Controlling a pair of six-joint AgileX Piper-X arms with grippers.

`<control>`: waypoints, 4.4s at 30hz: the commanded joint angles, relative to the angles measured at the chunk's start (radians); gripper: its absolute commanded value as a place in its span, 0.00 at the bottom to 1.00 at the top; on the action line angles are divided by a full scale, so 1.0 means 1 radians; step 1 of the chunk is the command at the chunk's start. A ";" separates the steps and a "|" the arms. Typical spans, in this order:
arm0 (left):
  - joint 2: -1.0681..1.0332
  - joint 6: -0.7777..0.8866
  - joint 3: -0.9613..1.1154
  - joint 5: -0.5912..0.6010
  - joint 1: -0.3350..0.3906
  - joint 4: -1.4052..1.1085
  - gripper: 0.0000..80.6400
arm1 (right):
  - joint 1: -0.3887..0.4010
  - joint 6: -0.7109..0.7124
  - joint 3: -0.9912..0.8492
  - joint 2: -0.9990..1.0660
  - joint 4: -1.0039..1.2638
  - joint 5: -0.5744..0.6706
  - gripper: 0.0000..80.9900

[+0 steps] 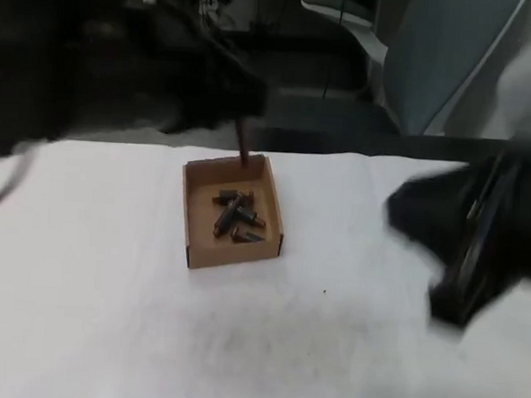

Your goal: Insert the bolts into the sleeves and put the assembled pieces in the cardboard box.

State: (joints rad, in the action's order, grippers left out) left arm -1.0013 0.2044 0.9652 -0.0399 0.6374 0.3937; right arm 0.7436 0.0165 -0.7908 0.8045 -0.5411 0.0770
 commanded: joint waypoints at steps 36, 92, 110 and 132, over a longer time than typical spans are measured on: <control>0.434 -0.109 -0.396 0.141 0.004 -0.175 0.02 | 0.451 -0.017 0.111 0.397 0.898 -0.380 0.01; 0.636 -0.062 -0.425 0.090 0.002 0.333 0.02 | 0.030 -0.009 -0.035 0.691 0.729 -0.218 0.01; 0.913 -0.135 -0.343 -0.407 0.002 0.512 0.02 | -0.146 0.038 -0.676 1.198 0.205 -0.138 0.01; 0.922 -0.107 -0.344 -0.639 0.002 0.611 0.02 | -0.142 -0.017 -0.732 1.171 0.178 0.014 0.86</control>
State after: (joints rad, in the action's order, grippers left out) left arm -0.0835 0.0765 0.6138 -0.6583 0.6368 0.9983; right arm 0.5986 0.0141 -1.5064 2.0726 -0.3518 0.0778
